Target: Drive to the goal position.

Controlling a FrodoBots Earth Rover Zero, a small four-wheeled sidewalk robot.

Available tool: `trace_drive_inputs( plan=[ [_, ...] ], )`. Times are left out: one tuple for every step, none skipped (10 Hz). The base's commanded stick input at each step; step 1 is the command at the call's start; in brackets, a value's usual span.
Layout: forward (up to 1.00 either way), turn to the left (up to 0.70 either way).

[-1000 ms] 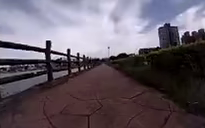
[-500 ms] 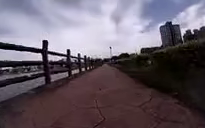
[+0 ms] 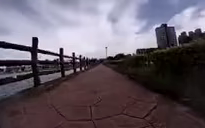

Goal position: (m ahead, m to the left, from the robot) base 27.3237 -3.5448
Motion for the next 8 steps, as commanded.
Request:
trace_drive_inputs(
  plan=[
    [0.70, 0.11],
    [0.70, 0.11],
    [0.70, 0.11],
    [0.70, 0.11],
    [0.70, 0.11],
    [0.70, 0.11],
    [0.70, 0.11],
    [0.70, 0.11]
  ],
)
